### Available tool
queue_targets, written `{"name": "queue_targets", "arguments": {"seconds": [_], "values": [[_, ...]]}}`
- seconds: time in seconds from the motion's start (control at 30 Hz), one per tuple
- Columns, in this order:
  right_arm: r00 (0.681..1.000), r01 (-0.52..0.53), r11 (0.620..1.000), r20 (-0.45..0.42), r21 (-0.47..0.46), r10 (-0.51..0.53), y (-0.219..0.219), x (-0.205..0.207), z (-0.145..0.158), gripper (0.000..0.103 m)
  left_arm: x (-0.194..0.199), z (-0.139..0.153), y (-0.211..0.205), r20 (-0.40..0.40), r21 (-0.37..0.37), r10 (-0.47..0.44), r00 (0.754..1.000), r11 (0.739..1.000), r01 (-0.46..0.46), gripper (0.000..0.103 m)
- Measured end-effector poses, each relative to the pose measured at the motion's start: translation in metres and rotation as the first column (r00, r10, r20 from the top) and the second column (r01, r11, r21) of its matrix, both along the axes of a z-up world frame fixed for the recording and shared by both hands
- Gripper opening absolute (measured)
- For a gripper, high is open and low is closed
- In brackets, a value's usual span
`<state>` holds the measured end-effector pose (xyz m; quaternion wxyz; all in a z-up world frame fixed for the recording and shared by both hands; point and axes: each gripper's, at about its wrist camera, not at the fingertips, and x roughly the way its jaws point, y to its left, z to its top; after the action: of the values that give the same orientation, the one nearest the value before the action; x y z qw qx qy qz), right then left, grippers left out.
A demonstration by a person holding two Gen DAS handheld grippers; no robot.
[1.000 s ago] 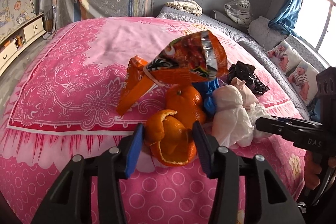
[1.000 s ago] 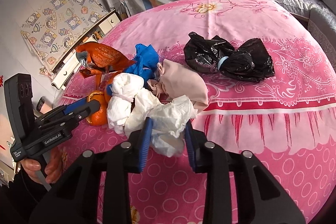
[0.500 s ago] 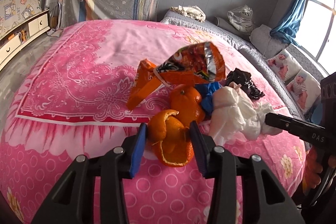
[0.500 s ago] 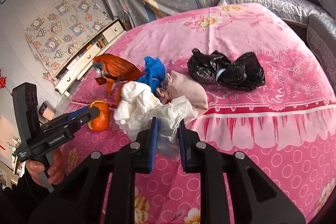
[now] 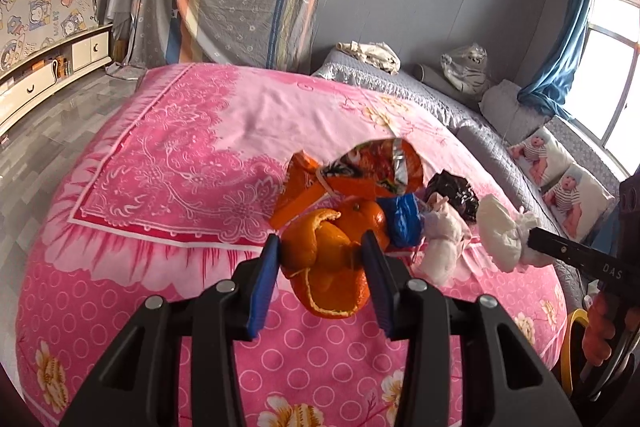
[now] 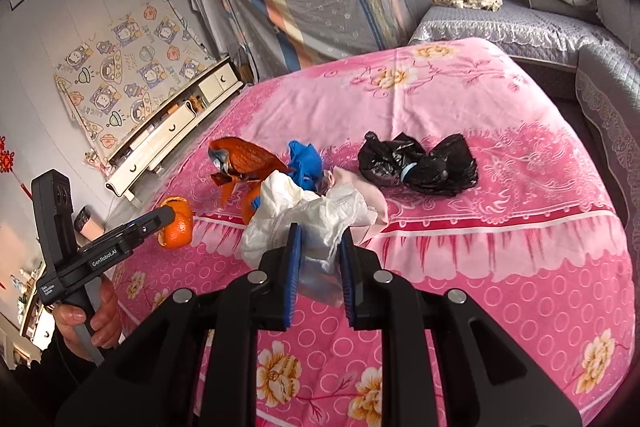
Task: Collect trash
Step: 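Lift and carry the orange peel and tissues over the yellow bin with both tools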
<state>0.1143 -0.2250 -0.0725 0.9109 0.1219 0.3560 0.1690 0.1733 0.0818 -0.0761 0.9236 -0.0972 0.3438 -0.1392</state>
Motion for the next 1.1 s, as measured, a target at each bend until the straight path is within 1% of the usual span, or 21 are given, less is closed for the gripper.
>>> {"name": "queue_targets", "arguments": {"seconds": [0.23,0.33,0.53,0.67,0.87,0.97,1.1], "values": [[0.998,0.039,0.999,0.059,0.003,-0.039,-0.011,-0.017,0.020,0.017,-0.012,0.024,-0.009,0.065,-0.008,-0.010,0.998,1.000,0.010,0.039],[0.993,0.062,0.998,0.103,-0.003,-0.061,-0.017,-0.027,0.032,0.017,-0.018,0.037,-0.015,0.107,-0.012,-0.016,0.994,1.000,0.018,0.039],[0.976,0.111,0.994,0.190,-0.019,-0.105,-0.027,-0.049,0.053,0.017,-0.033,0.062,-0.035,0.181,-0.018,-0.046,0.982,0.999,0.050,0.039],[0.962,0.141,0.990,0.238,-0.021,-0.131,-0.034,-0.064,0.065,0.017,-0.044,0.077,-0.053,0.236,0.000,-0.075,0.969,0.997,0.077,0.039],[0.924,0.218,0.976,0.326,-0.017,-0.200,-0.054,-0.096,0.086,0.017,-0.059,0.095,-0.080,0.310,0.014,-0.112,0.944,0.994,0.113,0.039],[0.904,0.255,0.967,0.358,-0.015,-0.233,-0.064,-0.111,0.093,0.017,-0.065,0.103,-0.094,0.336,0.004,-0.136,0.932,0.990,0.143,0.039],[0.864,0.330,0.944,0.407,-0.010,-0.297,-0.082,-0.137,0.103,0.017,-0.072,0.112,-0.118,0.369,0.004,-0.185,0.911,0.980,0.197,0.039]]}}
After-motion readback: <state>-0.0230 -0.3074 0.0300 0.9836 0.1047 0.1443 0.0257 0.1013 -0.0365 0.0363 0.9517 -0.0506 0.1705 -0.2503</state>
